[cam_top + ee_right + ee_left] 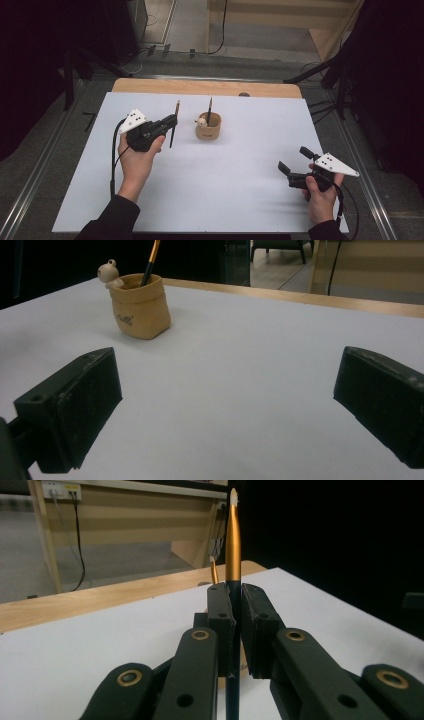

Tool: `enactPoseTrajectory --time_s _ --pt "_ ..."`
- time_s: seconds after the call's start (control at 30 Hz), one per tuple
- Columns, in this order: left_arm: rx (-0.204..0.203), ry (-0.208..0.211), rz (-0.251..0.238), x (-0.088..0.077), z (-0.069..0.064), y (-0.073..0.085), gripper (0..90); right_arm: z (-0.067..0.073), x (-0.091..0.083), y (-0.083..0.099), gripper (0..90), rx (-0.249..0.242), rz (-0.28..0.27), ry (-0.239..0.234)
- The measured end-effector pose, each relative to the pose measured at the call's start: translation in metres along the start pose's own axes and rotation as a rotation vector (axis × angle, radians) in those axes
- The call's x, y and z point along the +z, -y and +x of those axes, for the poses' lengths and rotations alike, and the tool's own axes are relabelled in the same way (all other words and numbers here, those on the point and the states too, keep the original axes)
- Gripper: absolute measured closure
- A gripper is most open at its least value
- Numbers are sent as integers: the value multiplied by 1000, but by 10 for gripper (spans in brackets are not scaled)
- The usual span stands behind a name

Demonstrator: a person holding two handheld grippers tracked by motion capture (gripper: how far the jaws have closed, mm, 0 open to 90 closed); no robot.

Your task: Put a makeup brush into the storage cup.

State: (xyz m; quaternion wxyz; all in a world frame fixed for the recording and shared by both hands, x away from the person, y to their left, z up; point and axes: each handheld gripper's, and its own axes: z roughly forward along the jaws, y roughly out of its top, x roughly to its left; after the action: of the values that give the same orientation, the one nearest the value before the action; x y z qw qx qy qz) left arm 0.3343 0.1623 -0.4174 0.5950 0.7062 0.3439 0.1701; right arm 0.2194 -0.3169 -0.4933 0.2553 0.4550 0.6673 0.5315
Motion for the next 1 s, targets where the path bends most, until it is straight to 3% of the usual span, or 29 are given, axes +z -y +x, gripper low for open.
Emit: enactPoseTrajectory --time_s 0.23,0.7,1.0 --pt "1 -4 -38 4 -1 -5 844 0 -1 0 0 -3 4 2" --pt "5 39 -109 20 -4 -10 844 -1 0 0 0 -2 0 3" --pt "-14 35 -158 23 -1 -14 844 0 0 2 0 -3 8 -1"
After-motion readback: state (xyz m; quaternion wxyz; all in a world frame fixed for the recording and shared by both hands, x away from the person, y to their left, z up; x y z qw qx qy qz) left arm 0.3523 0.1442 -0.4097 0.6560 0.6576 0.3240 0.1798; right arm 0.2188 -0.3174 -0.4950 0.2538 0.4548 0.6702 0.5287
